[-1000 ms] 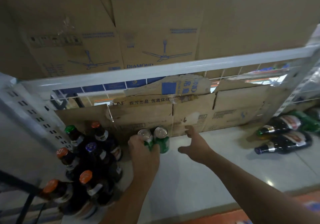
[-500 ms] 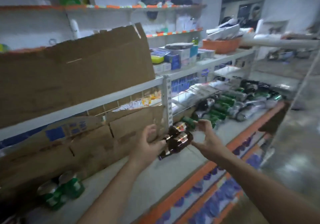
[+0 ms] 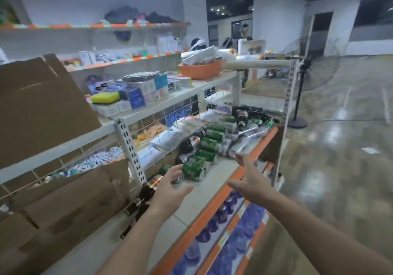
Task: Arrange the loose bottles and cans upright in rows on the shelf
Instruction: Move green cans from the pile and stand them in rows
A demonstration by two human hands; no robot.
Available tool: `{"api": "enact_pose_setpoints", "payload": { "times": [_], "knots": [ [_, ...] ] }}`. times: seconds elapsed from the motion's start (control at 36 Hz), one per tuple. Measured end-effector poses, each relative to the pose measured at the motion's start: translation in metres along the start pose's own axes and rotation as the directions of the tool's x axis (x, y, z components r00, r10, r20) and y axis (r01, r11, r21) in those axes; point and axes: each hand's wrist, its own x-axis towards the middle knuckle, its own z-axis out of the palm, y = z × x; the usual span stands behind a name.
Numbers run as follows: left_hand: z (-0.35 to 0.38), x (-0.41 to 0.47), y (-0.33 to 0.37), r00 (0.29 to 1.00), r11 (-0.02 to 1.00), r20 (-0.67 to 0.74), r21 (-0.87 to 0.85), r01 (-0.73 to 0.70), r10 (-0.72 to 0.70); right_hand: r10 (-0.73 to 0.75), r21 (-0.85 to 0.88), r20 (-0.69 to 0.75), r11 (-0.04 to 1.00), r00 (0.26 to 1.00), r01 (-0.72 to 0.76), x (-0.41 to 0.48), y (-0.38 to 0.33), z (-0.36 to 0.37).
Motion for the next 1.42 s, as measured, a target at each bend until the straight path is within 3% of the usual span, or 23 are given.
{"api": "enact_pose_setpoints", "payload": {
  "times": [0.28, 0.42, 0.53, 0.69, 0.92, 1.03, 1.19, 1.28, 1.42],
  "knots": [
    [0.025, 0.115, -0.058, 0.997, 0.997, 0.019, 0.035, 0.076, -0.076, 0.061, -0.104, 0.131, 0.993, 0.990, -0.047, 0.118, 0.031, 0.041],
    [0.039, 0.171, -0.087, 0.986, 0.974, 0.104, 0.196, 0.111, -0.133, 0.118, -0.205, 0.195, 0.976, 0.974, -0.077, 0.175, 0.049, 0.055],
    [0.049, 0.206, -0.103, 0.991, 0.933, 0.106, 0.359, 0.040, -0.084, 0.164, -0.267, 0.236, 0.959, 0.958, -0.098, 0.213, 0.064, 0.067],
    [0.068, 0.238, -0.131, 0.997, 0.938, 0.059, 0.339, -0.066, 0.048, 0.159, -0.374, 0.335, 0.927, 0.929, -0.024, 0.264, 0.090, 0.093],
    [0.091, 0.265, -0.164, 0.983, 0.824, 0.128, 0.536, -0.181, 0.133, 0.028, -0.564, 0.499, 0.769, 0.866, 0.300, 0.309, 0.127, 0.120],
    [0.104, 0.266, -0.162, 0.981, 0.617, 0.157, 0.763, -0.193, 0.112, -0.036, -0.606, 0.561, 0.662, 0.827, 0.440, 0.326, 0.138, 0.127],
    [0.123, 0.263, -0.155, 0.987, 0.448, 0.058, 0.886, -0.120, 0.149, -0.181, -0.565, 0.633, 0.558, 0.753, 0.608, 0.342, 0.151, 0.128],
    [0.121, 0.259, -0.150, 0.990, 0.439, 0.052, 0.892, -0.104, 0.128, -0.232, -0.533, 0.659, 0.528, 0.716, 0.661, 0.346, 0.154, 0.123],
    [0.121, 0.252, -0.147, 0.999, 0.600, 0.031, 0.800, -0.012, -0.021, -0.320, -0.491, 0.679, 0.471, 0.660, 0.733, 0.354, 0.152, 0.115]
  ]
}}
